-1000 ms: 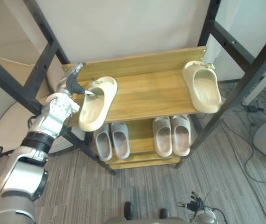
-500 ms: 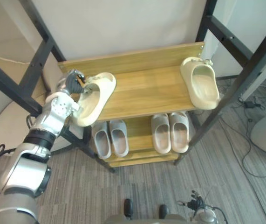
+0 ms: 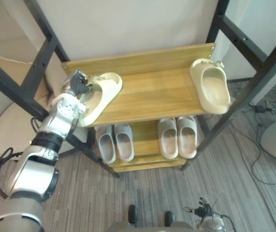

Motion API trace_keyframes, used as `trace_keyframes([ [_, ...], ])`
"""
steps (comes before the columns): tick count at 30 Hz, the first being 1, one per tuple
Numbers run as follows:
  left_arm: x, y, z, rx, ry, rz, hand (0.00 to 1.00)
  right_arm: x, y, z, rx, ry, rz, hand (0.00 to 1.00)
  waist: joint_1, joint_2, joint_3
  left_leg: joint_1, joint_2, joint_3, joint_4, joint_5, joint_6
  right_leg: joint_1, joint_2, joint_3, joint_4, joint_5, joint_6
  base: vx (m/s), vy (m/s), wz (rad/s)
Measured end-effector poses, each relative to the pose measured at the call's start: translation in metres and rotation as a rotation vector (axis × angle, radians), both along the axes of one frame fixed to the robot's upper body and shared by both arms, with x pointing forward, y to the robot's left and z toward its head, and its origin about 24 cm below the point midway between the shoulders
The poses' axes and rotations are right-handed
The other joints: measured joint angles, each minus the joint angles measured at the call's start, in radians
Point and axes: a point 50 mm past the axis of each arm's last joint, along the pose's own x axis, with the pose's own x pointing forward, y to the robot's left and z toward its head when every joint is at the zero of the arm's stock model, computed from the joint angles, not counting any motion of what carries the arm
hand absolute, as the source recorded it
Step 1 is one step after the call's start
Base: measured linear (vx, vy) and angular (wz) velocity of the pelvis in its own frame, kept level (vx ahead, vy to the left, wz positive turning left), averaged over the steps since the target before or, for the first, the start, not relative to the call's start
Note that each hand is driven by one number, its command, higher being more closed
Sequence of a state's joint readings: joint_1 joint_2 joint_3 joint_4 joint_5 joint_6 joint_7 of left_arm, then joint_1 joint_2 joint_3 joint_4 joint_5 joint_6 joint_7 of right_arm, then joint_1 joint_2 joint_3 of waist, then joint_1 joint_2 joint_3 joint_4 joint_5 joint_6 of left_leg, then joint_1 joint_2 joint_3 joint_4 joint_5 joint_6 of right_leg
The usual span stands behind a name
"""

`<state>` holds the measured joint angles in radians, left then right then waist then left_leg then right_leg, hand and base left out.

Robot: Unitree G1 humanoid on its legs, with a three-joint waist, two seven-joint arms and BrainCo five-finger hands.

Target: Organize the slippers on the shoe rack

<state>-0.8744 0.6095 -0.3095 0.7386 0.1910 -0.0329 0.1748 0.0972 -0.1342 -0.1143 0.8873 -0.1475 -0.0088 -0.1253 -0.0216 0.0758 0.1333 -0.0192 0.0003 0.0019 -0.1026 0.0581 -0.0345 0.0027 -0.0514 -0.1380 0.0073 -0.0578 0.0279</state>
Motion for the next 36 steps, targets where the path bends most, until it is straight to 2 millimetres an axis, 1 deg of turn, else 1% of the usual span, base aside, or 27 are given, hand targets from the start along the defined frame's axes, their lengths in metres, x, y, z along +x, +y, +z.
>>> trace_keyframes([
  [1,0.0,-0.001,0.0,-0.004,-0.001,-0.002,1.0,0.0,0.0,0.0,0.0,0.0,0.0,0.0,-0.001,0.0,0.0,0.0,0.0,0.0,0.0,0.0,0.0,0.0,0.0,-0.001,0.0,0.0,0.0,0.0,0.004,0.03],
  [5,0.003,-0.009,0.007,-0.032,-0.023,-0.022,1.0,0.005,0.003,0.001,0.006,-0.012,0.0,0.0,-0.027,0.002,0.001,-0.005,-0.003,-0.008,0.0,0.0,0.0,0.0,-0.003,-0.01,-0.004,0.0,0.0,0.02,0.005,0.05],
  [6,0.004,-0.009,0.008,-0.032,-0.025,-0.023,1.0,0.005,0.003,0.001,0.006,-0.013,0.001,0.0,-0.029,0.002,0.002,-0.005,-0.004,-0.008,0.0,0.0,0.0,0.0,-0.003,-0.01,-0.004,0.0,0.0,0.0,0.0,0.0],
  [8,0.009,-0.023,0.028,-0.06,-0.087,-0.052,1.0,0.01,0.003,0.003,0.008,-0.026,0.001,0.0,-0.039,0.007,0.015,-0.005,-0.006,-0.006,0.0,0.0,0.0,0.001,-0.005,-0.008,-0.005,0.0,0.0,0.0,0.0,0.0],
  [9,0.009,-0.024,0.032,-0.06,-0.096,-0.057,1.0,0.011,0.003,0.003,0.009,-0.029,-0.001,0.0,-0.041,0.009,0.019,-0.005,-0.006,-0.006,0.0,0.0,0.0,0.001,-0.005,-0.008,-0.005,0.0,0.001,0.01,0.006,-0.04],
  [10,0.01,-0.028,0.041,-0.061,-0.119,-0.066,1.0,0.014,0.003,0.004,0.011,-0.038,-0.002,0.0,-0.046,0.012,0.029,-0.005,-0.006,-0.003,0.0,0.0,0.0,0.0,-0.005,-0.005,-0.006,0.0,0.001,0.01,0.004,-0.06],
  [11,0.011,-0.03,0.045,-0.057,-0.129,-0.073,1.0,0.015,0.003,0.004,0.012,-0.041,-0.004,0.0,-0.048,0.015,0.033,-0.005,-0.006,0.001,0.0,0.0,0.0,-0.001,-0.005,-0.002,-0.007,0.001,0.001,0.01,0.002,-0.07],
  [14,0.011,-0.033,0.043,-0.049,-0.123,-0.08,1.0,0.016,0.003,0.004,0.021,-0.046,-0.017,0.0,-0.049,0.024,0.038,-0.004,-0.005,0.006,0.0,0.0,0.0,-0.001,-0.005,0.003,-0.009,0.001,0.001,0.0,0.0,-0.02],
  [18,0.012,-0.034,0.043,-0.061,-0.122,-0.084,1.0,0.016,0.003,0.005,0.022,-0.05,-0.017,0.0,-0.05,0.027,0.039,-0.005,-0.004,0.018,0.0,-0.001,-0.001,-0.007,-0.006,0.011,-0.008,0.003,0.001,-0.01,0.003,-0.06],
  [20,0.014,-0.04,0.048,-0.098,-0.128,-0.103,1.0,0.017,0.003,0.005,0.021,-0.055,-0.017,0.0,-0.05,0.03,0.042,-0.018,-0.003,0.02,0.0,-0.001,-0.001,-0.021,-0.005,0.018,-0.009,0.01,0.004,-0.03,0.015,-0.08],
  [26,0.015,-0.041,0.044,-0.174,-0.122,-0.098,1.0,0.021,0.003,0.007,0.021,-0.066,-0.02,0.0,-0.055,0.039,0.047,-0.03,-0.001,0.046,0.0,-0.001,-0.001,-0.044,-0.009,0.04,-0.011,0.024,0.009,-0.02,0.016,-0.14],
  [33,0.018,-0.058,0.036,-0.298,-0.094,-0.147,1.0,0.023,0.003,0.007,0.019,-0.07,-0.021,0.0,-0.063,0.045,0.05,-0.032,-0.002,0.046,0.0,-0.001,-0.001,-0.044,-0.009,0.039,-0.014,0.024,0.009,0.0,0.0,0.0],
  [34,0.018,-0.064,0.035,-0.34,-0.09,-0.165,1.0,0.025,0.003,0.008,0.019,-0.073,-0.02,0.0,-0.07,0.046,0.051,-0.033,-0.003,0.046,0.0,-0.001,-0.001,-0.045,-0.009,0.039,-0.016,0.024,0.009,0.0,0.0,0.0],
  [35,0.018,-0.065,0.035,-0.348,-0.09,-0.168,1.0,0.025,0.003,0.008,0.019,-0.074,-0.02,0.0,-0.072,0.046,0.051,-0.033,-0.004,0.046,0.0,-0.001,-0.001,-0.044,-0.009,0.039,-0.017,0.024,0.009,0.0,0.0,0.0],
  [36,0.018,-0.066,0.034,-0.371,-0.088,-0.173,1.0,0.026,0.004,0.008,0.019,-0.076,-0.019,0.0,-0.081,0.047,0.051,-0.033,-0.006,0.045,0.0,-0.001,-0.001,-0.043,-0.009,0.039,-0.02,0.024,0.009,0.0,0.0,0.0],
])
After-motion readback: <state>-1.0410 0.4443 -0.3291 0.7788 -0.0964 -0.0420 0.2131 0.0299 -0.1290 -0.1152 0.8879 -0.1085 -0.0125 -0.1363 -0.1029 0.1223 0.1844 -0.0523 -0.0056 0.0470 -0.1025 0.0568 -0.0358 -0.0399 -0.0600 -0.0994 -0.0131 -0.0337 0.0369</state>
